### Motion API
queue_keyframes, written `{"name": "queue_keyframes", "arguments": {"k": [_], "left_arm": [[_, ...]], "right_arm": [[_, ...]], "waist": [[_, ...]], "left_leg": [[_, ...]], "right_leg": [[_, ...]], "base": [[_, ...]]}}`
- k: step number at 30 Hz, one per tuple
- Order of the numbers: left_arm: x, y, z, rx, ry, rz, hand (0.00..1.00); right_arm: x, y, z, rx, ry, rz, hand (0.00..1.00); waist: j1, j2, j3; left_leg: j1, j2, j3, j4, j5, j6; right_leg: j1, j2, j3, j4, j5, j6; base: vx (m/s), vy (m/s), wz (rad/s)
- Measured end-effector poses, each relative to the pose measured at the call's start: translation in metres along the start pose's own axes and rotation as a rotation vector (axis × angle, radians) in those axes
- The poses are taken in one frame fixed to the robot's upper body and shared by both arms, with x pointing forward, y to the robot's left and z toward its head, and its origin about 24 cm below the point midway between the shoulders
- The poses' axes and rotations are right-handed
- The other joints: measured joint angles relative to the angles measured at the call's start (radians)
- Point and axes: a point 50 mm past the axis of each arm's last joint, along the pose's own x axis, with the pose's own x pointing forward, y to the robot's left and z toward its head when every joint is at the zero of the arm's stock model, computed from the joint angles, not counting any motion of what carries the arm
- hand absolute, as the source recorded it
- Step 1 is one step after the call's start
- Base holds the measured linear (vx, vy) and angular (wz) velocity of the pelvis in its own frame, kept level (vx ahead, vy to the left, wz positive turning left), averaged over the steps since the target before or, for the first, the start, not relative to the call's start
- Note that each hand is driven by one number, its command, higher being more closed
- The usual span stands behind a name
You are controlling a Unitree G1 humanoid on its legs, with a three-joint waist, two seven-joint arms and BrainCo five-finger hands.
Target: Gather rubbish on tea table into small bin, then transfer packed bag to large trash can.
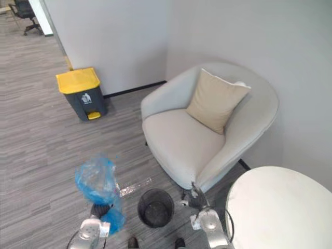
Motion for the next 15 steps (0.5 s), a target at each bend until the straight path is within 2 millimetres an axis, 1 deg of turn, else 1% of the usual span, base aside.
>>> {"name": "queue_keyframes", "arguments": {"k": [1, 3, 5, 7, 10, 12, 15], "left_arm": [[-0.001, 0.001, -0.006, -0.007, 0.026, 0.004, 1.0], [-0.004, 0.002, -0.024, -0.016, 0.102, 0.007, 1.0], [-0.006, 0.001, -0.037, -0.01, 0.157, 0.0, 1.0], [-0.008, -0.001, -0.044, -0.011, 0.19, -0.014, 1.0], [-0.012, -0.004, -0.056, -0.042, 0.25, -0.009, 1.0], [-0.011, -0.006, -0.055, -0.045, 0.252, -0.012, 1.0], [-0.006, -0.008, -0.046, -0.102, 0.238, 0.007, 1.0]], "right_arm": [[-0.001, 0.0, -0.007, 0.018, 0.035, -0.006, 0.0], [-0.003, -0.001, -0.027, 0.061, 0.13, -0.028, 0.0], [-0.007, -0.002, -0.044, 0.085, 0.209, -0.053, 0.0], [-0.01, -0.004, -0.054, 0.133, 0.258, -0.077, 0.0], [-0.014, -0.007, -0.066, 0.18, 0.316, -0.107, 0.0], [-0.014, -0.009, -0.066, 0.211, 0.321, -0.132, 0.0], [-0.01, -0.007, -0.06, 0.266, 0.308, -0.155, 0.0]], "waist": [[0.0, 0.001, 0.001], [0.001, 0.009, 0.006], [0.003, 0.014, 0.009], [0.004, 0.019, 0.014], [0.006, 0.024, 0.018], [0.006, 0.026, 0.025], [0.021, 0.019, 0.077]], "left_leg": [[0.003, -0.001, 0.001, 0.0, -0.002, 0.0], [0.022, -0.004, 0.003, 0.0, -0.01, -0.002], [0.032, -0.005, 0.008, 0.0, -0.018, -0.005], [0.037, -0.005, 0.01, 0.0, -0.019, -0.006], [0.049, -0.003, 0.02, 0.0, -0.021, -0.006], [0.052, -0.002, 0.025, 0.001, -0.021, -0.005], [0.065, 0.004, 0.069, 0.007, -0.022, -0.005]], "right_leg": [[0.004, 0.0, 0.001, 0.0, 0.001, -0.002], [0.023, -0.001, 0.002, -0.001, 0.001, 0.0], [0.03, -0.001, 0.006, -0.001, -0.003, 0.002], [0.035, 0.001, 0.007, -0.002, -0.005, 0.0], [0.04, 0.003, 0.017, 0.0, -0.011, 0.0], [0.039, 0.004, 0.022, 0.002, -0.011, 0.0], [0.025, 0.011, 0.058, 0.03, -0.007, -0.002]], "base": [[0.07, 0.01, -0.03], [0.07, 0.013, -0.04], [0.06, 0.012, -0.06], [0.04, 0.0, -0.04], [0.03, -0.005, -0.1], [0.03, -0.006, -0.11], [-0.01, 0.009, -0.35]]}}
